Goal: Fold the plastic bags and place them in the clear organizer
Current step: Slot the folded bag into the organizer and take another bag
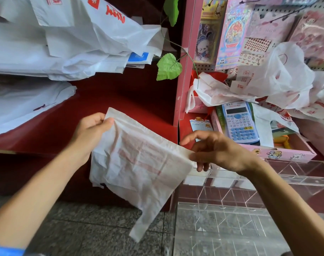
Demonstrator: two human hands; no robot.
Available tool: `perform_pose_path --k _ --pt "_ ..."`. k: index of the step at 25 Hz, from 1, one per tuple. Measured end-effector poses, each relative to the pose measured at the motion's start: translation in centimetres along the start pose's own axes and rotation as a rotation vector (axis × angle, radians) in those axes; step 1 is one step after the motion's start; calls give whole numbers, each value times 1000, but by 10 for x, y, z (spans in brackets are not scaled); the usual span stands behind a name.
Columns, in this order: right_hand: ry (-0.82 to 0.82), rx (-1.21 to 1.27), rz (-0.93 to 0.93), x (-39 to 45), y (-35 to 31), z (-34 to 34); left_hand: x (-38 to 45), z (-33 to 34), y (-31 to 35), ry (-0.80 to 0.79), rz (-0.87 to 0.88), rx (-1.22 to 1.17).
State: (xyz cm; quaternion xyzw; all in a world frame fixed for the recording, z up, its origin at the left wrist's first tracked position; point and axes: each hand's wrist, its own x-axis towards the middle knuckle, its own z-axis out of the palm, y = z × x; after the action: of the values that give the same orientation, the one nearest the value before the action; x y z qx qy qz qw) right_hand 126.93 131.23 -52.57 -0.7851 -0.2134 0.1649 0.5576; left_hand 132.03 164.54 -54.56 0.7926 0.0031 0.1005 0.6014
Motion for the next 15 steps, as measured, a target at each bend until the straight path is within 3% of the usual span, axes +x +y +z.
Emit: perform_pose_path --k 4,7,10,13,15 --pt "-115 258 -174 -6 -20 8 -5 9 1 -109 -43 25" --pt "-116 209 -274 -3 -33 24 -16 27 9 -319 -56 96" --pt "-67 -136 -337 6 -30 33 -25 41 12 -454 -21 116" --pt "15 -636 -439 14 -11 37 -25 42 15 -434 -21 -23" --pt "52 -961 -387 15 0 38 -23 39 15 -420 -58 -110"
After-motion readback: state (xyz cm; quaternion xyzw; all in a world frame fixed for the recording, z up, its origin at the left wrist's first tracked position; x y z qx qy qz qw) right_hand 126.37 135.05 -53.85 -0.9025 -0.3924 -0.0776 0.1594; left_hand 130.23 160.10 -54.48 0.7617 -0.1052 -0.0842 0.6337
